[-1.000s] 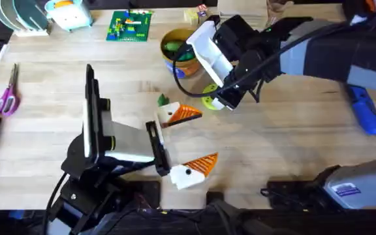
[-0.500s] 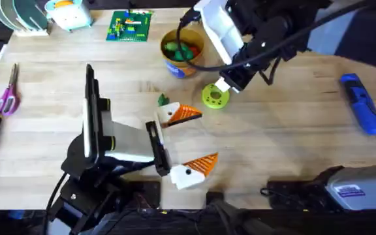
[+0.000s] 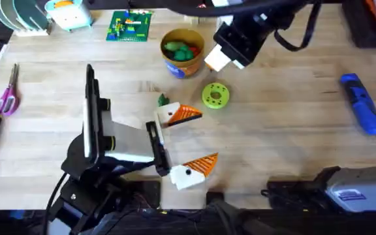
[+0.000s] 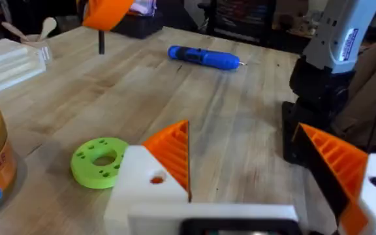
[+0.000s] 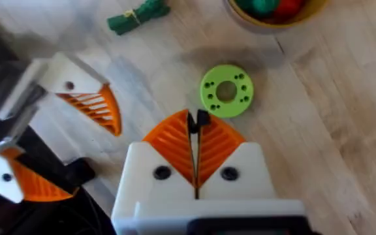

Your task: Pick up the gripper from the table and insert it into the empty holder that is missing its gripper. Then pick up a screw, insert it into the mounting hole, and use the screwdriver to tighten it. Finally, clean up the table by picking up the vegetable and placing it into the bucket.

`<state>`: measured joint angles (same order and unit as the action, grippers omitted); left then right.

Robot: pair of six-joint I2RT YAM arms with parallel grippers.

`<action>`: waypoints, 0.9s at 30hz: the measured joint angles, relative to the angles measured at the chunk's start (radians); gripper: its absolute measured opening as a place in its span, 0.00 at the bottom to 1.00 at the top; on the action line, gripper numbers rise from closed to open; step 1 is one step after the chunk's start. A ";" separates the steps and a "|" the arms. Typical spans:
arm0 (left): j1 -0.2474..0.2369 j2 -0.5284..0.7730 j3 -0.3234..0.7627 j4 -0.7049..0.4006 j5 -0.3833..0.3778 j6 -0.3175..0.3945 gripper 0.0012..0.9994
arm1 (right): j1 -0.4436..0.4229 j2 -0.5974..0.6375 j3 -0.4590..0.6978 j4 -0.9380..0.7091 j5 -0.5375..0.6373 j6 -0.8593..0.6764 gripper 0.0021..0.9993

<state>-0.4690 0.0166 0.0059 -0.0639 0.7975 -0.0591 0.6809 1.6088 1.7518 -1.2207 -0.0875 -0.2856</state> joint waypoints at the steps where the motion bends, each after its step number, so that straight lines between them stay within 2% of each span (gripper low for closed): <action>1: 0.000 0.000 0.000 0.000 0.000 0.000 0.99 | 0.024 0.002 0.035 -0.021 -0.003 0.011 0.00; 6: 0.000 0.000 0.000 0.000 0.000 0.000 0.99 | 0.142 0.031 0.149 -0.051 -0.008 0.047 0.00; 12: 0.000 0.000 0.000 0.000 0.000 0.000 0.99 | 0.245 0.085 0.165 -0.062 -0.011 0.073 0.00; 18: 0.000 0.000 0.000 0.000 0.000 0.000 0.99 | 0.284 0.150 0.165 -0.062 -0.011 0.085 0.00; 27: 0.000 0.000 0.000 0.000 0.000 0.000 0.99 | 0.321 0.158 0.165 -0.089 -0.011 0.094 0.00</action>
<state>-0.4690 0.0166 0.0059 -0.0639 0.7975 -0.0589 1.0015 1.7664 1.9163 -1.3101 -0.0986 -0.1917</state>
